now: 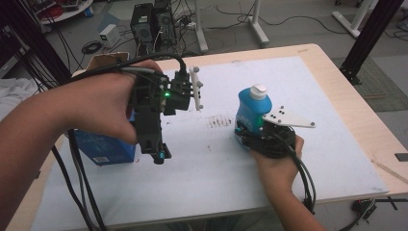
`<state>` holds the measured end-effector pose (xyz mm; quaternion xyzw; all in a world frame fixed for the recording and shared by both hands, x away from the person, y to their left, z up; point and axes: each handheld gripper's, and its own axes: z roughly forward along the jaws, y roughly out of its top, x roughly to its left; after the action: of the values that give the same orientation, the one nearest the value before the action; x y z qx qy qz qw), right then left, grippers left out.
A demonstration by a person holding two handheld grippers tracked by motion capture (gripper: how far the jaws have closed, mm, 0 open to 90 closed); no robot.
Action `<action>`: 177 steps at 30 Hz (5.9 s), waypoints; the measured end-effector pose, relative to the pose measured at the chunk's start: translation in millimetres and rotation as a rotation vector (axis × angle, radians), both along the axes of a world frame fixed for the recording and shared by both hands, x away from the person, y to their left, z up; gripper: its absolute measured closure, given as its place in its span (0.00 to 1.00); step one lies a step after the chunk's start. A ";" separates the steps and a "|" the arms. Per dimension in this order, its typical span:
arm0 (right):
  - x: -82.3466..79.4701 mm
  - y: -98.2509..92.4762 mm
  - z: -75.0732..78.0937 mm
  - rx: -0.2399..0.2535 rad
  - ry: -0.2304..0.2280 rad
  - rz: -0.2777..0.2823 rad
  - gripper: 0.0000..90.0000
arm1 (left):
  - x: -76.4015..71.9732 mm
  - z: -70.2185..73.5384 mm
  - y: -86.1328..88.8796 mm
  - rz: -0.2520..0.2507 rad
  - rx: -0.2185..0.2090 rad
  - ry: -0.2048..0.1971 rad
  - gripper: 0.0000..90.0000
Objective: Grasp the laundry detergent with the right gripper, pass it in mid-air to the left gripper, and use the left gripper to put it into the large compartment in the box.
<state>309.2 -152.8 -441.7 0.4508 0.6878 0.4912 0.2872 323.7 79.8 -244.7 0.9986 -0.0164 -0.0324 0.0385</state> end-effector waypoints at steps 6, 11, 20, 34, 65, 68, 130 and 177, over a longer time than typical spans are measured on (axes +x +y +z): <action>-0.9 0.5 0.1 -0.012 -0.011 -0.002 0.50 | 0.8 -0.9 -1.2 -0.001 0.005 0.001 0.02; 0.0 -0.7 1.2 -0.014 -0.004 0.018 0.51 | 1.3 -0.8 -1.6 -0.003 0.005 0.002 0.02; -0.6 -5.0 9.0 -0.029 -0.018 0.066 0.51 | 1.1 1.1 -2.2 0.005 0.004 -0.002 0.02; -6.4 -10.0 41.4 -0.015 -0.064 0.269 0.51 | 6.4 9.7 -6.8 0.017 0.008 -0.015 0.02; -0.1 15.1 53.4 -0.014 -0.008 0.876 0.51 | 13.5 17.0 -21.7 -0.002 0.009 -0.023 0.02; 1.1 20.7 50.5 -0.009 -0.002 0.910 0.51 | 13.0 16.6 -22.8 -0.001 0.010 -0.023 0.02; 7.0 92.2 53.4 0.018 -0.004 1.053 0.51 | -0.7 0.8 -33.1 -0.041 0.048 -0.054 0.06; 4.2 92.7 55.6 0.023 -0.023 1.060 0.51 | -3.8 3.9 -34.2 -0.042 0.074 -0.046 0.32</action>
<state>313.3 -60.1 -386.1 0.0391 0.8127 0.5814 0.0020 319.9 45.6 -240.8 0.9993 -0.0368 -0.0106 0.0003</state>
